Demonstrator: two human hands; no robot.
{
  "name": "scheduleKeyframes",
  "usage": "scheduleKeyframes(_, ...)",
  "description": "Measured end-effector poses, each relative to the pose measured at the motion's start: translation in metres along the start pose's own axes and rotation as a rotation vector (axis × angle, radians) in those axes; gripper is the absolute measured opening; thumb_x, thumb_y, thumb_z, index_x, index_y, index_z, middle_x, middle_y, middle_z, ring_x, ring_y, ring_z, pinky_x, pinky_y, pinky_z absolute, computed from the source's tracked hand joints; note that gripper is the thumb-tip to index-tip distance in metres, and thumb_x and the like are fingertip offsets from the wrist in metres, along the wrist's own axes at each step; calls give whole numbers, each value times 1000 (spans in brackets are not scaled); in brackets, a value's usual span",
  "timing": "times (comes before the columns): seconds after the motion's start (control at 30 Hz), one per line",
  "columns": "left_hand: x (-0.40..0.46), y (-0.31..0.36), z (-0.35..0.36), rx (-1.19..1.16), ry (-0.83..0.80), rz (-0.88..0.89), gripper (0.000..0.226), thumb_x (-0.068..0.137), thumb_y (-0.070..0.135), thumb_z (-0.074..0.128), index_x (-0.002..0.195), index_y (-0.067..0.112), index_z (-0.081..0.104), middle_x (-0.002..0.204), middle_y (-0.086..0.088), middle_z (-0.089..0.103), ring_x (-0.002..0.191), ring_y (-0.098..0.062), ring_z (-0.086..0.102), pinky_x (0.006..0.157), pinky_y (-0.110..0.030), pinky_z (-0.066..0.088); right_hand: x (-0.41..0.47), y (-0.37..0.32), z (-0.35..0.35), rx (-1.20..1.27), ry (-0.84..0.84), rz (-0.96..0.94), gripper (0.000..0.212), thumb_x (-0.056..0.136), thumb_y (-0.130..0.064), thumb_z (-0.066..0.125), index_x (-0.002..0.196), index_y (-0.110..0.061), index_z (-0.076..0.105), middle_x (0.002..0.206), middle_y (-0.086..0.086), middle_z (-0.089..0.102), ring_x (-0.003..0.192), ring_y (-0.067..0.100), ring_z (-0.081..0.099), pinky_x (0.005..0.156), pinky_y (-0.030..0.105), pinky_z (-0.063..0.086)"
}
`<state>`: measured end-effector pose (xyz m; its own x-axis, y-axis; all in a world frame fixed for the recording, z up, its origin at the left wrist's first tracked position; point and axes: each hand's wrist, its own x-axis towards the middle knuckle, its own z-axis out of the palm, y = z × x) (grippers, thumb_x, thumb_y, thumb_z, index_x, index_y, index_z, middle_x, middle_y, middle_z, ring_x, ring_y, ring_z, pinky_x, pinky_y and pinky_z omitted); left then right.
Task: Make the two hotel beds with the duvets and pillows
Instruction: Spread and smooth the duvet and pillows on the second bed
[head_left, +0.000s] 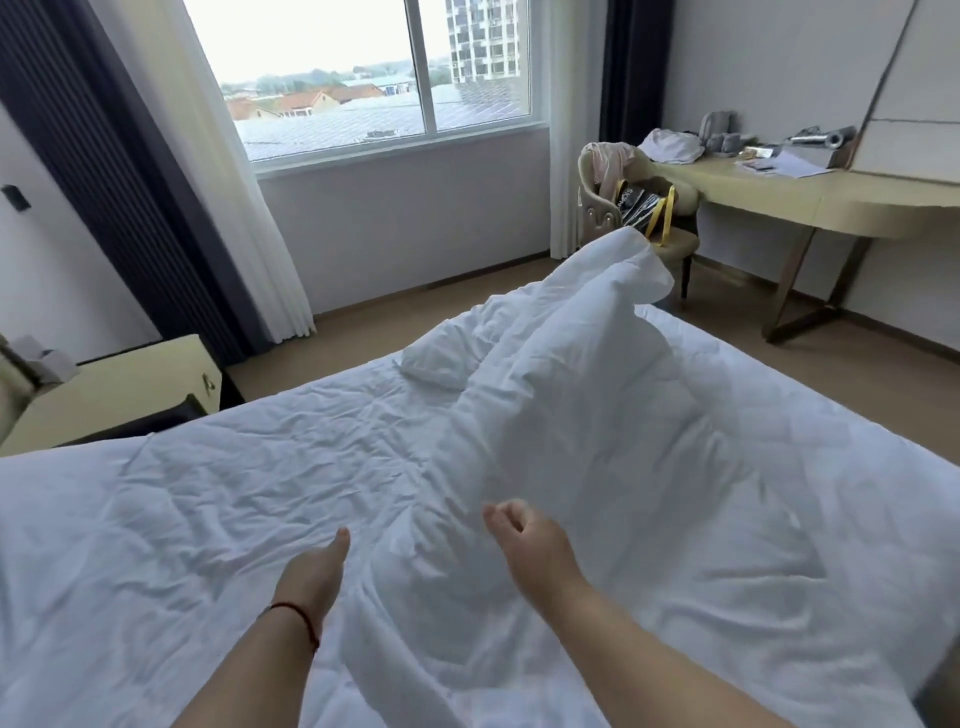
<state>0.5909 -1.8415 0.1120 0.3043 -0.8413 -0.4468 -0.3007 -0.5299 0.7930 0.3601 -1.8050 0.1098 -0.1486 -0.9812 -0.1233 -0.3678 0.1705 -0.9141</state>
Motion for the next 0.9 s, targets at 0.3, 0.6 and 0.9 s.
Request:
scheduleKeyframes(0.3,32,56,105,14,-156,195,36,92,56,45,78,23,49,95,-9,54,91,-23,54,98,-53,43,144,82,-92,22,389,331,47,91,-46,53,117,-6,52,119,13,59,108,31,56,84,32,41)
scheduleKeyframes(0.6,108,8,138,234,20,62,74,86,61,55,138,9,45,141,-12,48,128,-27,47,107,-42,39,220,83,-71,-140,243,102,47,88,-45,59,120,-12,51,108,5,60,103,25,57,87,34,44)
scheduleKeyframes(0.9,152,-80,138,25,-23,-413,122,59,77,68,150,8,25,143,-12,47,126,-32,49,106,-45,40,212,100,-22,-274,-39,-139,29,91,-40,56,112,-20,55,104,-5,56,93,12,54,79,26,38)
